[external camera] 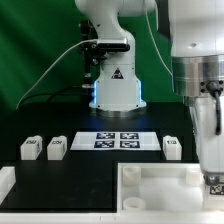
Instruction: Assemble one leg
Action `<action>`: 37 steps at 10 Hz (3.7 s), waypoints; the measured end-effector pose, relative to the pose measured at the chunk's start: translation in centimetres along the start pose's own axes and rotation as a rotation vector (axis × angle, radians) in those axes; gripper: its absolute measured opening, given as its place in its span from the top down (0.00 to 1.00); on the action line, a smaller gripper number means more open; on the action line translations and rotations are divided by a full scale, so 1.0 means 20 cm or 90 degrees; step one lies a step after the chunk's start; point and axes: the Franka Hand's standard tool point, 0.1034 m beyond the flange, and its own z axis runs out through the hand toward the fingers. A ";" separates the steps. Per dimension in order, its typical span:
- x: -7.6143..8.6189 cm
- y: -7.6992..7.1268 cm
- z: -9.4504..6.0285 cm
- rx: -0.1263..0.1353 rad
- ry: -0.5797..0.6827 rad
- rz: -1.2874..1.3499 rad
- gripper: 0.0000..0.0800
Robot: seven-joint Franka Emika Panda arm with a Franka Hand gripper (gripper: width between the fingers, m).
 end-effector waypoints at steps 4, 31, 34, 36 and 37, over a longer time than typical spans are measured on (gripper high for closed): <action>-0.01 0.00 0.00 0.002 0.002 -0.418 0.21; 0.00 0.02 0.04 -0.021 0.023 -0.337 0.20; 0.00 0.02 0.04 -0.025 0.021 -0.525 0.19; -0.05 0.02 0.03 -0.024 0.028 -0.757 0.19; -0.05 0.01 0.03 -0.015 0.029 -0.830 0.19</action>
Offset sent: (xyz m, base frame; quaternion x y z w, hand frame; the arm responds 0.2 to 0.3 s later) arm 0.0008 0.0209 0.0037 0.0123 -0.0487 -0.4950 0.8674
